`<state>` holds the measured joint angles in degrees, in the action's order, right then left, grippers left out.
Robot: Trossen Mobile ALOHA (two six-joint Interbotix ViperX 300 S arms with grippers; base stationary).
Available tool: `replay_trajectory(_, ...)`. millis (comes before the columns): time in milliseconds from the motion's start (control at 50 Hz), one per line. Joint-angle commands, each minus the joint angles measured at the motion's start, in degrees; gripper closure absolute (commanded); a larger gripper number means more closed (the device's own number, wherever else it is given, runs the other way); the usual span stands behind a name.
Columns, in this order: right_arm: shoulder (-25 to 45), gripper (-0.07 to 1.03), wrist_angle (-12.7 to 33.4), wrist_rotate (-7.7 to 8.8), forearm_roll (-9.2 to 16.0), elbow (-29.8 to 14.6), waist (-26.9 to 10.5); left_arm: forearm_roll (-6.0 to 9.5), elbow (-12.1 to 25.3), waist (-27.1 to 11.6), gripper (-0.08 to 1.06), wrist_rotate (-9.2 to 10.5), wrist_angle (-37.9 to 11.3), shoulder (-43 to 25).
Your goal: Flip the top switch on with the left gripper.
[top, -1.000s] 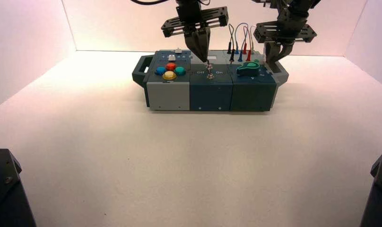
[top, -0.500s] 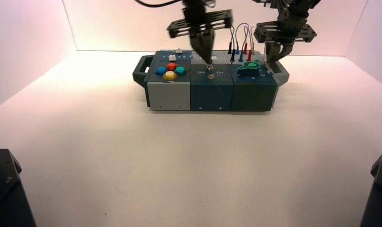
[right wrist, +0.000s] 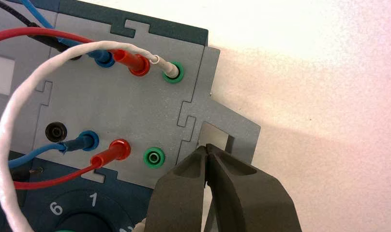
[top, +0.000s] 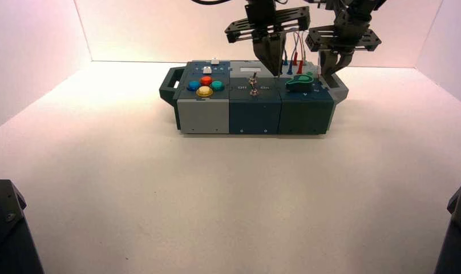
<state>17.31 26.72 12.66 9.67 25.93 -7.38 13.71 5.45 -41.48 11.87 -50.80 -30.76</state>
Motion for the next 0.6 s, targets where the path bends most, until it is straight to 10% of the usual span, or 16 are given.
replay_trajectory(20,-0.79,0.98,0.18,0.18,0.09,0.0,-0.44,-0.44,0.7,-0.26,1.0,0.35,0.09,2.72)
replay_trajectory(600,-6.42,0.98,6.24,0.18,0.0,-0.26,-0.44,-3.78,-3.52,0.53,1.0,-0.44,-1.41,9.84)
